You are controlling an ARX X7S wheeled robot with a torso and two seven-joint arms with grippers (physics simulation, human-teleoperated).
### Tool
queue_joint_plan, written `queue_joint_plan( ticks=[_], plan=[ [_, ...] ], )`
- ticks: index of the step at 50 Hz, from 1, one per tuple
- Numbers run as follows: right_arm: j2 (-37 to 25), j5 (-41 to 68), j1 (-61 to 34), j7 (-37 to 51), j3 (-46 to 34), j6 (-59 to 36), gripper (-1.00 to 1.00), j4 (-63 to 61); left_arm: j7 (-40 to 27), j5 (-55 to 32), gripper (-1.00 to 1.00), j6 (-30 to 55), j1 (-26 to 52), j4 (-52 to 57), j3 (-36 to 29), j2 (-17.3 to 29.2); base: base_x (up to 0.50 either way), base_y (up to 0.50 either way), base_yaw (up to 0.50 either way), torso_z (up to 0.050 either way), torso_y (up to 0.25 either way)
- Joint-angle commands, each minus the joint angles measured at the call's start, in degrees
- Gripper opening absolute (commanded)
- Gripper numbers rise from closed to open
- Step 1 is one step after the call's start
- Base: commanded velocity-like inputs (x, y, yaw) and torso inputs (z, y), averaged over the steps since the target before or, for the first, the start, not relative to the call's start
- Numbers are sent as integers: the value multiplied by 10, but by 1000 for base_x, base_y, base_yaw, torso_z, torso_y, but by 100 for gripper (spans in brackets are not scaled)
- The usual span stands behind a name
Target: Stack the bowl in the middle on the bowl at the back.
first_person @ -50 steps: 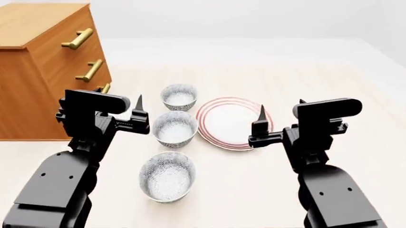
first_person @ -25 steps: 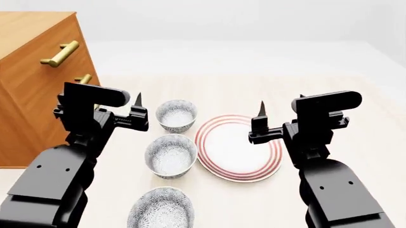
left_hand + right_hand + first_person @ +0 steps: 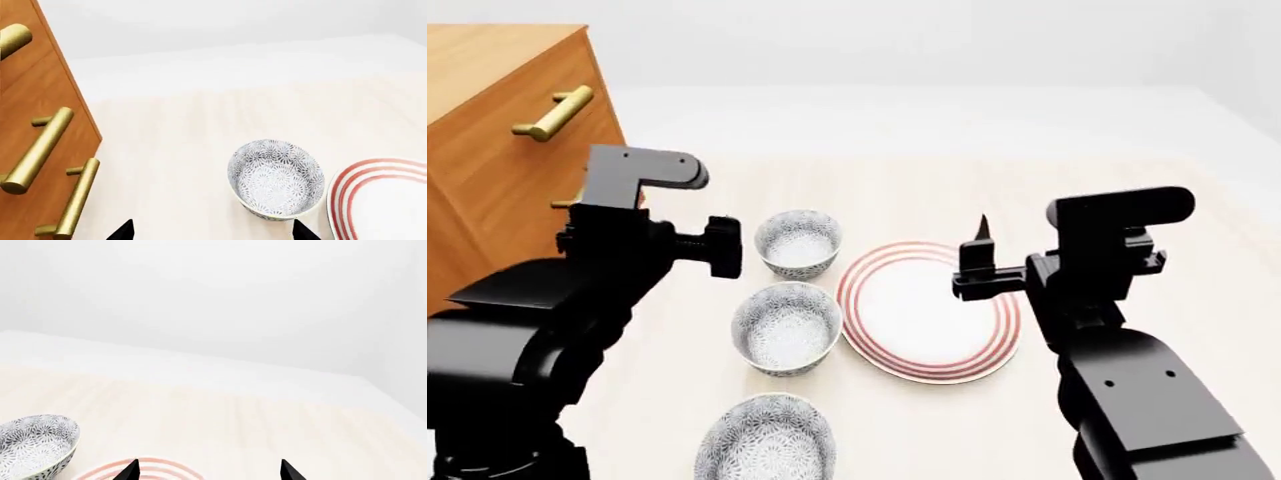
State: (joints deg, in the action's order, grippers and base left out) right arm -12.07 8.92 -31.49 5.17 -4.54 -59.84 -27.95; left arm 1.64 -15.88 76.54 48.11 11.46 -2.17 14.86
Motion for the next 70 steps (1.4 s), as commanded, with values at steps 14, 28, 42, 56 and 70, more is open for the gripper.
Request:
queue_joint_plan(
  ticks=[14, 28, 42, 56, 70],
  plan=[
    [6, 19, 9, 5, 18, -18, 100, -7, -394, -500, 100, 132, 72, -151, -8, 65, 0, 0, 0, 0, 0],
    [4, 20, 8, 10, 16, -17, 100, 0, -523, -673, 100, 120, 77, -192, -51, 91, 0, 0, 0, 0, 0],
    [-2, 25, 13, 13, 20, -24, 100, -11, -486, -646, 100, 80, 84, -204, -100, 95, 0, 0, 0, 0, 0],
    [-6, 29, 22, 15, 30, -19, 100, -8, -445, -603, 100, 34, 89, -239, -138, 87, 0, 0, 0, 0, 0],
    [-10, 29, 21, 23, 30, -29, 100, -11, -440, -603, 100, 20, 78, -263, -147, 79, 0, 0, 0, 0, 0]
  ],
)
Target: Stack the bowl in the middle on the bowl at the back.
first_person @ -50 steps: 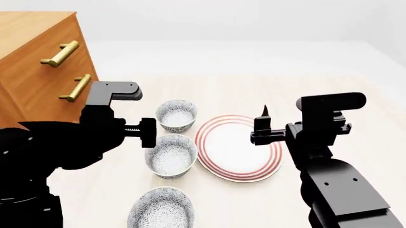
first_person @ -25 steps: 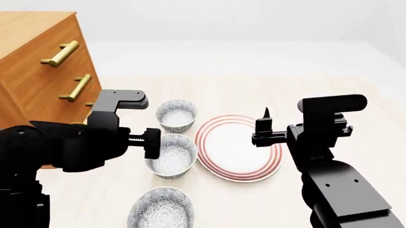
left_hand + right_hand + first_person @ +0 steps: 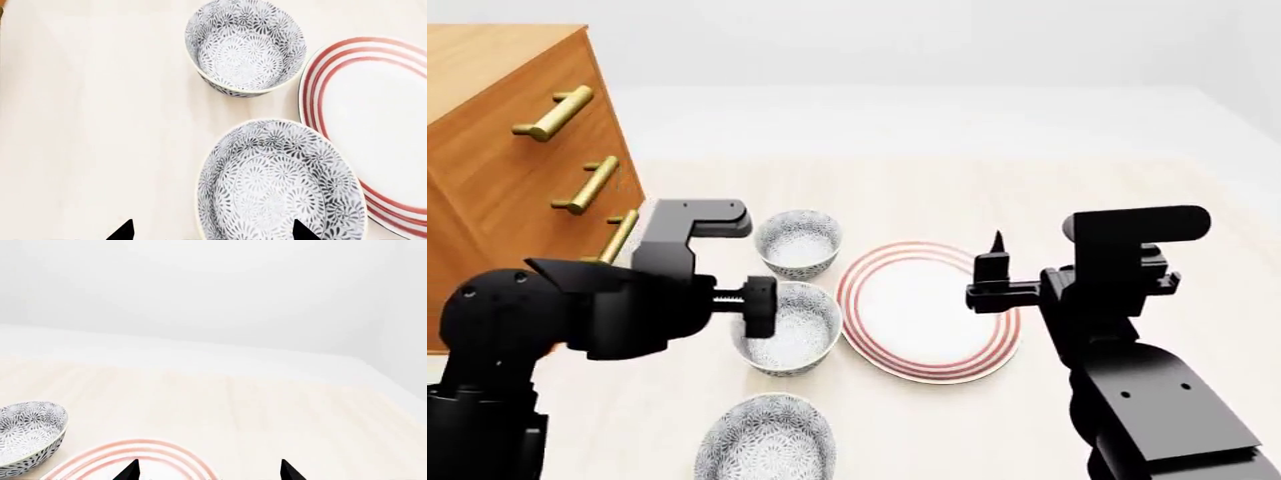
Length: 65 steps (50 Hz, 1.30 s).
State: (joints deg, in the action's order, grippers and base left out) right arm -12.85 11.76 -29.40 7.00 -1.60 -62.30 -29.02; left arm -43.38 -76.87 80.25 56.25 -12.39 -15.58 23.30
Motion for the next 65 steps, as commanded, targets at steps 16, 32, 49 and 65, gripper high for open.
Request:
queue_joint_plan(
  ticks=[16, 32, 49, 65],
  plan=[
    [-5, 3, -5, 11, -3, -14, 100, -5, 14, 0, 100, -32, 4, -69, -7, -16, 0, 0, 0, 0, 0],
    [-9, 7, 1, 15, 1, -17, 100, -9, 37, 28, 100, -65, 12, -116, -25, -25, 0, 0, 0, 0, 0],
    [-10, 9, 1, 20, -2, -18, 100, -4, 47, 46, 100, -86, 13, -155, -38, -31, 0, 0, 0, 0, 0],
    [-12, 14, 1, 23, -5, -24, 100, -6, 78, 65, 100, -108, 13, -181, -58, -37, 0, 0, 0, 0, 0]
  ],
)
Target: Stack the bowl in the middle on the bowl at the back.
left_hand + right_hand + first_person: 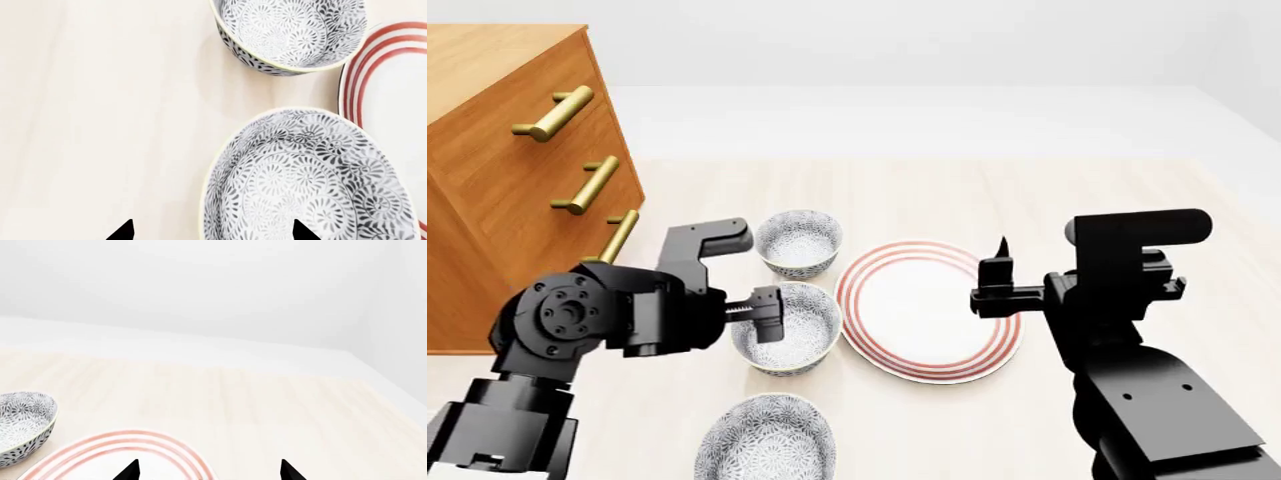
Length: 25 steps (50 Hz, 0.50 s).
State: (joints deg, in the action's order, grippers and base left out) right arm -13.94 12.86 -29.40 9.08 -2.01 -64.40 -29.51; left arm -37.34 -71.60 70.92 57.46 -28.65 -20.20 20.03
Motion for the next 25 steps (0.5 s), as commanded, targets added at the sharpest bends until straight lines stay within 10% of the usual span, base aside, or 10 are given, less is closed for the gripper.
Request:
queue_joint_plan(
  ticks=[1, 25],
  plan=[
    [-1, 3, 2, 2, -1, -3, 100, -1, 21, 14, 100, -17, 2, -22, -14, -6, 0, 0, 0, 0, 0],
    [-2, 5, 1, 7, -7, 9, 100, 18, 55, 42, 100, -47, 8, -72, -41, -22, 0, 0, 0, 0, 0]
  ],
)
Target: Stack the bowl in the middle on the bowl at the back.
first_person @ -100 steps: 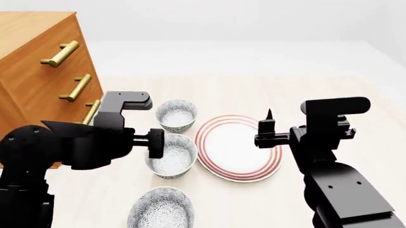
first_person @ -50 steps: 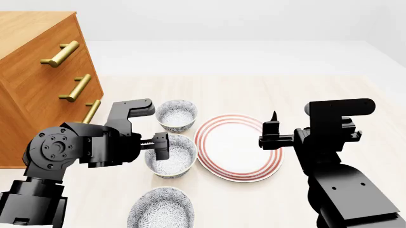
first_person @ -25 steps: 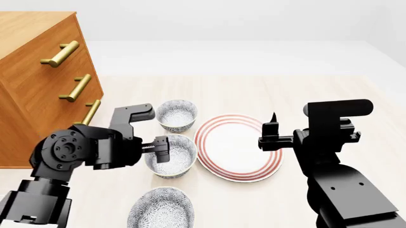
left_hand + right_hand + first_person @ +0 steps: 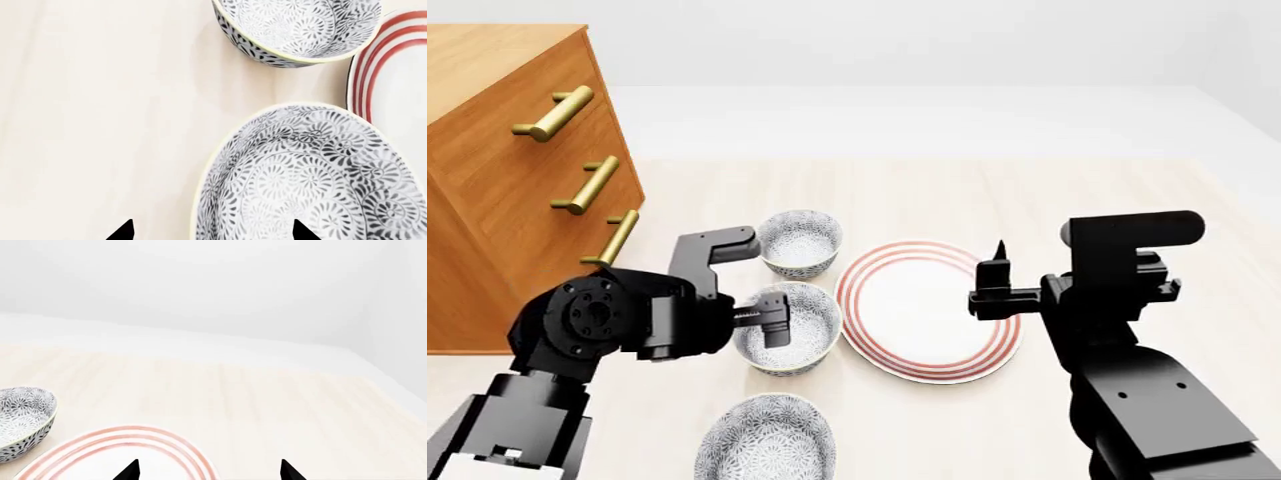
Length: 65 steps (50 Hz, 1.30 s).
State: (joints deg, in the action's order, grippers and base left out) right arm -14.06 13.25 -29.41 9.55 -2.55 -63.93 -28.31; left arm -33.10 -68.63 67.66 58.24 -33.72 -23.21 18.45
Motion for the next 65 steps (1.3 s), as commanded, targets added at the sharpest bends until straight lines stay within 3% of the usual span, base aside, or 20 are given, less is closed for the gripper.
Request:
queue_joint_plan(
  ticks=[1, 18, 19, 45, 65],
  plan=[
    [-1, 1, 1, 2, -1, 4, 100, 6, 12, 11, 100, -14, 0, -22, -10, -7, 0, 0, 0, 0, 0],
    [-4, 4, 5, 6, -1, 7, 100, 7, 14, 26, 100, -41, -2, -76, -15, -25, 0, 0, 0, 0, 0],
    [-4, 5, 5, 6, -1, 7, 100, 7, 14, 27, -100, -43, -2, -80, -15, -26, 0, 0, 0, 0, 0],
    [-4, 10, 4, 13, -1, 11, 100, 12, -25, 25, -100, -90, 12, -94, 19, -15, 0, 0, 0, 0, 0],
    [-4, 17, -2, 19, -3, -4, 100, -8, -171, -123, -100, 0, -53, 98, 122, 41, 0, 0, 0, 0, 0]
  ],
)
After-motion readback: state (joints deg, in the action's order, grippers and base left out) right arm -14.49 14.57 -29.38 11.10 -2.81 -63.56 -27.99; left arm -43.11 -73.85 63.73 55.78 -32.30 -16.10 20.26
